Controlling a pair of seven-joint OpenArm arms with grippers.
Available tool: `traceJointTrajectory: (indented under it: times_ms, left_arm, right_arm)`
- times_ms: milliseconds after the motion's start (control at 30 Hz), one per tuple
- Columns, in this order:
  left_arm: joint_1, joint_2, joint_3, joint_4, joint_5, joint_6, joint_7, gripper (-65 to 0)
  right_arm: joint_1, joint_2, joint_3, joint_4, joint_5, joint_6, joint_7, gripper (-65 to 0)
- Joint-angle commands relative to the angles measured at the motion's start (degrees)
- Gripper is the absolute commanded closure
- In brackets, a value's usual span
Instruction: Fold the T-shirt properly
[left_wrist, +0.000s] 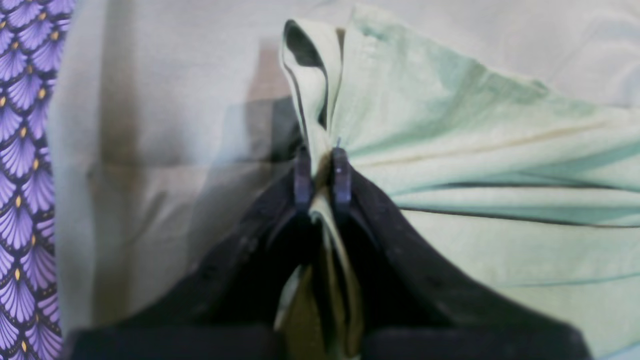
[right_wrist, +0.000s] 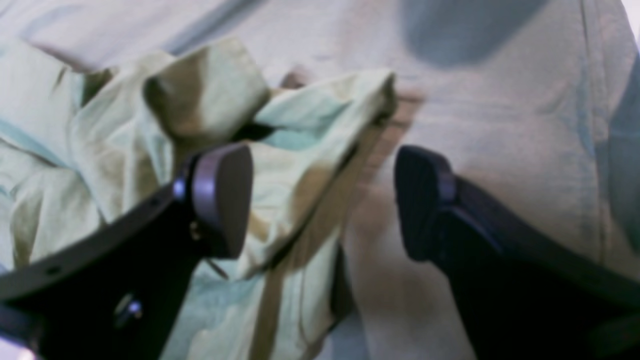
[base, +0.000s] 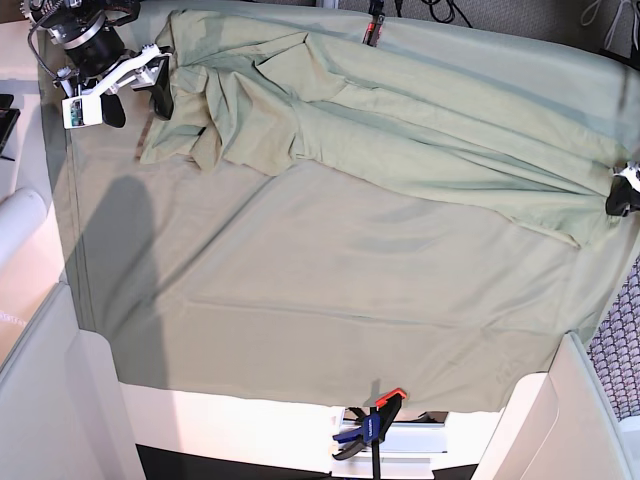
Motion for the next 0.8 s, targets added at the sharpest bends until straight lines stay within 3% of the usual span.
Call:
traceJointTrajectory:
  times_ms: [0, 133, 300, 533, 767]
  left_arm:
    - [-0.5, -1.57, -0.59, 0.74, -1.29, -0.26, -0.83, 0.0]
    - [1.51, -0.31, -0.59, 4.13, -6.78, -0.54, 0.28, 0.0]
    - [7.52, 3.82, -0.59, 19.06, -12.28, -0.54, 6.51, 0.0]
    - [15.65, 11.72, -0.42, 41.18, -11.52, -0.54, 6.67, 0.0]
    - [15.56, 15.85, 6.27, 43.6, -7.1, -0.54, 6.16, 0.0]
  right_arm:
    - [0.46, 0.61, 0.39, 1.11, 0.66, 0.04, 1.73, -44.0]
    - [0.44, 0.63, 0.39, 1.11, 0.61, 0.04, 1.73, -44.0]
    - [0.46, 0.63, 0.39, 1.11, 0.63, 0.04, 2.38, -44.0]
    - [0.46, 0.63, 0.39, 1.11, 0.59, 0.04, 3.04, -44.0]
    - [0.46, 0.63, 0.39, 1.11, 0.46, 0.04, 3.04, -44.0]
